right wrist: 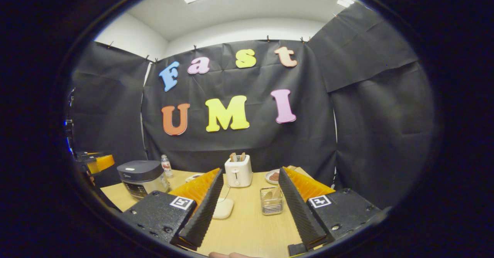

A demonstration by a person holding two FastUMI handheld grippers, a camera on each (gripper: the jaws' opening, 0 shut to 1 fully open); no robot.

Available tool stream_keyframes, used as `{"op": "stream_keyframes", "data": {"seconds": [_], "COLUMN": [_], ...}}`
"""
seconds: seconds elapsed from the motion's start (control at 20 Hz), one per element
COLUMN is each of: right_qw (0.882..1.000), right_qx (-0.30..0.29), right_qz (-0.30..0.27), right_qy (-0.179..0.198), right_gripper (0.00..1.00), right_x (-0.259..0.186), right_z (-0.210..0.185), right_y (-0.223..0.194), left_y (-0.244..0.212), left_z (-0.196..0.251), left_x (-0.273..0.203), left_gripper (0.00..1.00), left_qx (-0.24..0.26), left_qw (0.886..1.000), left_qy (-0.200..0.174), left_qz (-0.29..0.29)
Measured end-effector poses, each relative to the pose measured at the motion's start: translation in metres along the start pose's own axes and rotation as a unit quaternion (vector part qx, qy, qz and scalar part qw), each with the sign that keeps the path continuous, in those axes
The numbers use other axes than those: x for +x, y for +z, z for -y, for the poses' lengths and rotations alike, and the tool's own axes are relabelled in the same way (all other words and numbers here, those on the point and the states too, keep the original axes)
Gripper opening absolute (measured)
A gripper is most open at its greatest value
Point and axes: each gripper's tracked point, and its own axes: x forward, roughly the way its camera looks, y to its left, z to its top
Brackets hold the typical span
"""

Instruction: Close the left gripper, press the button to open the rice cooker; take a wooden spoon from the chopstick holder with the right hand, scoop a spoonful of rice and pour it into the rice cooker, then put the wooden spoon back into the chopstick holder.

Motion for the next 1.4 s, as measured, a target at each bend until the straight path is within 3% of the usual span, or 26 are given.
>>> {"op": "stream_keyframes", "data": {"seconds": [0.3,0.55,1.4], "right_qw": [1.000,1.000,1.000], "right_qx": [-0.012,-0.015,-0.010], "right_qz": [0.012,0.018,0.010], "right_qy": [-0.003,-0.013,-0.011], "right_gripper": [0.93,0.93,0.93], "right_x": [-0.020,-0.029,-0.028], "right_z": [0.007,0.019,0.027], "right_y": [0.019,0.031,0.032], "left_y": [0.030,0.031,0.025], "left_z": [0.034,0.074,0.070], "left_x": [-0.043,-0.054,-0.050], "left_gripper": [0.94,0.95,0.96], "left_qx": [0.015,0.024,0.021], "left_qw": [0.999,0.996,0.997], "left_qy": [-0.020,-0.070,-0.061], "left_qz": [0.039,0.045,0.031]}}
